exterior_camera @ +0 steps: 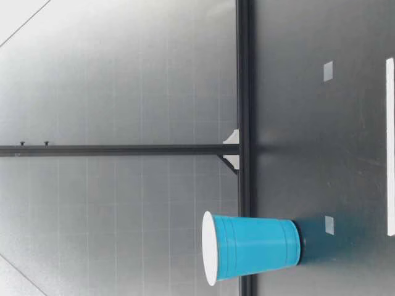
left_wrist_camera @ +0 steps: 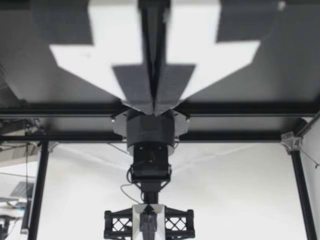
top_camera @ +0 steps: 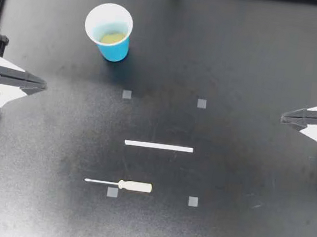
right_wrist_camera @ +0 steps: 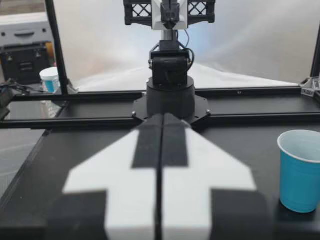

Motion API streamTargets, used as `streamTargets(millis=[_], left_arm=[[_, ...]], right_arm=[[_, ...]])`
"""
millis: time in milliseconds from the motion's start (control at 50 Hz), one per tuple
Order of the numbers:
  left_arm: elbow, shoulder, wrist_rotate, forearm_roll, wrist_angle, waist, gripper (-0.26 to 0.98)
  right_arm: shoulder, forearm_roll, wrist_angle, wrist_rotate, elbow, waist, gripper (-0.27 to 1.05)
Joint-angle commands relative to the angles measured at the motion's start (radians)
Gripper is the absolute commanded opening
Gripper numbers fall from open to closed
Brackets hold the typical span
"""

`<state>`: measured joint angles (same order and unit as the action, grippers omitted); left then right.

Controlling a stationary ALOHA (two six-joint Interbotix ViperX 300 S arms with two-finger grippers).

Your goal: Pick up the screwdriver with the right arm, hand it over to the left arm then place it into the cup.

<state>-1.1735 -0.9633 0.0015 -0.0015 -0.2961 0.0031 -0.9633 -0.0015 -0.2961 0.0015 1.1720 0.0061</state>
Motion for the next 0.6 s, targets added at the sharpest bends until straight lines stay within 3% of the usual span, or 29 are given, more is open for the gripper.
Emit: streamTargets(millis=[0, 100, 240, 580], left_arm=[[0.005, -0.003, 0.005, -0.002, -0.011, 0.021, 0.20], [0.002, -0.005, 0.006, -0.003, -0.020, 0.020, 0.13], [0.000, -0.005, 0.006, -0.002, -0.021, 0.020, 0.13], [-0.017, 0.000, -0.002, -0.003, -0.021, 0.021, 0.13]], right_arm=[[0.006, -0.002, -0.008, 0.000, -0.005, 0.002, 0.16], [0.028, 0.000, -0.017, 0.005, -0.009, 0.002, 0.05], [0.124, -0.002, -0.015, 0.006, -0.060, 0.002, 0.04], [0.554, 0.000, 0.052, 0.071, -0.327, 0.063, 0.04]])
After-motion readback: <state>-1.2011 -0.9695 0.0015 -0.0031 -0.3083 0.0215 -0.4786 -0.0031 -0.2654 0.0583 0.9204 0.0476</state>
